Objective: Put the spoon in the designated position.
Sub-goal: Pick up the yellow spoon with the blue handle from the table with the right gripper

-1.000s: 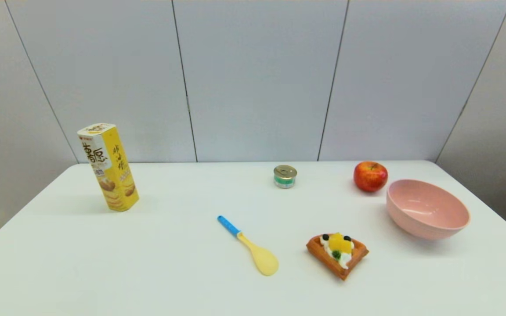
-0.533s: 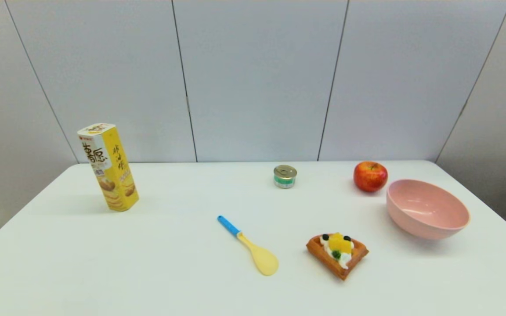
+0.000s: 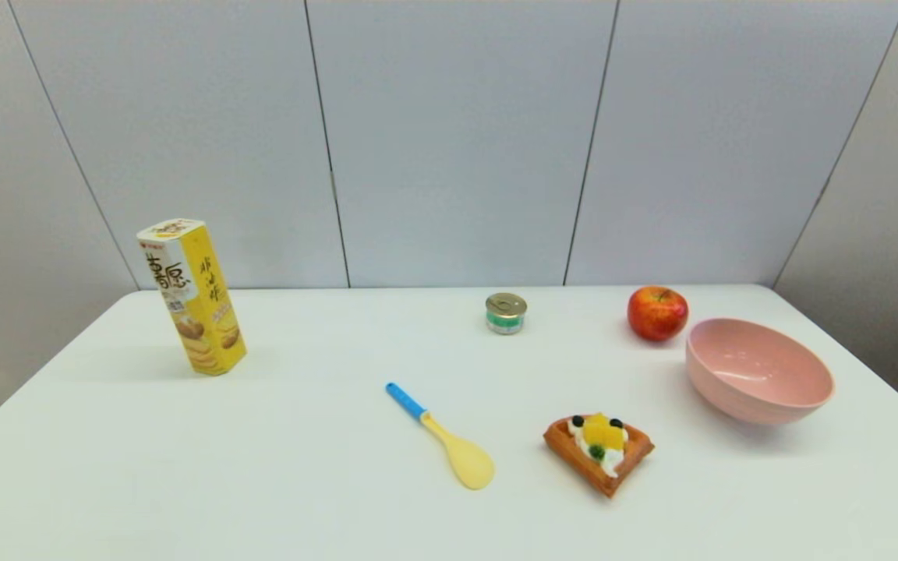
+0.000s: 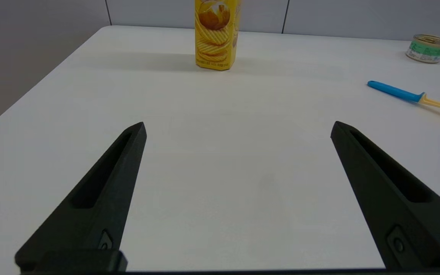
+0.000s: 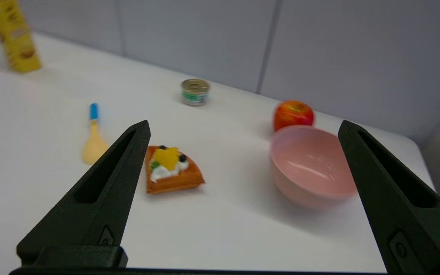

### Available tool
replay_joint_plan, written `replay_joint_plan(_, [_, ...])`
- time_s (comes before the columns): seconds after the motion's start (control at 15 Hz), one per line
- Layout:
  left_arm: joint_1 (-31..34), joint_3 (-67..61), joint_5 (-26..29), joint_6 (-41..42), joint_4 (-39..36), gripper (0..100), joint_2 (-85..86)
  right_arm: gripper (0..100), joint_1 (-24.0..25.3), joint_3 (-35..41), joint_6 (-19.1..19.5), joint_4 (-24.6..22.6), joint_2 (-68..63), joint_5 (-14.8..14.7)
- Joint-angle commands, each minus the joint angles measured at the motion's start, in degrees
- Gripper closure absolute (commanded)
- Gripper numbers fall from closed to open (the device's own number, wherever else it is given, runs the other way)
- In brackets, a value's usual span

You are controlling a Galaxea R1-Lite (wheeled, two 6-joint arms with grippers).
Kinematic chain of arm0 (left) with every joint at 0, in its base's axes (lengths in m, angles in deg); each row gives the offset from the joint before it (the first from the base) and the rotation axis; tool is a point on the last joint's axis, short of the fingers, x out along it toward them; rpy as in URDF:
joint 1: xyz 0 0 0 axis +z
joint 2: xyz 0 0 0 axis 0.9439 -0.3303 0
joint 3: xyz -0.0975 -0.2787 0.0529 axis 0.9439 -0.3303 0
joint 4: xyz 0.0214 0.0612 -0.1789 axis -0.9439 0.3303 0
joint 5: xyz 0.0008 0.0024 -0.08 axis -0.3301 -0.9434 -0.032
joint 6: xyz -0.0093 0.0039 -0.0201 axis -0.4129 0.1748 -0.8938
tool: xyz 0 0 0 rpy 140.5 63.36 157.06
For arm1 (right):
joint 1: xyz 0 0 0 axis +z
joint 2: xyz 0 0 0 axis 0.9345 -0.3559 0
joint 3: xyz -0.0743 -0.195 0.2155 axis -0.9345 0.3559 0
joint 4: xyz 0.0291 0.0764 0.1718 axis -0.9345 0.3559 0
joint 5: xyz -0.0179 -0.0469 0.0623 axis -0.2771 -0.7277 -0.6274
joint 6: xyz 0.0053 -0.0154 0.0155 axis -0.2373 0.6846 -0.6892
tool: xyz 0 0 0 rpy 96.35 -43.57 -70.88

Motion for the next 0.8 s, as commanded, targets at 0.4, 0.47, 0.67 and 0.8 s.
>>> replay_joint_plan(0.4, [0.0, -0.09, 0.0, -0.01, 0.09, 0, -0.07, 0, 18.37, -15.58, 2.9, -2.21, -41.73, 8.83])
replay_joint_plan(0.47, [0.0, -0.09, 0.0, -0.01, -0.08, 0, -0.07, 0, 19.86, -15.58, 2.9, -2.3, -44.36, 8.66])
replay_joint_plan(0.67, [0.0, -0.09, 0.0, -0.01, -0.08, 0, -0.07, 0, 23.73, -17.07, 2.72, -2.47, -51.31, 8.39])
replay_joint_plan(0.8, [0.0, -0.09, 0.0, -0.01, -0.08, 0, -0.07, 0, 25.23, -20.5, 2.64, -3.44, -56.14, 8.04])
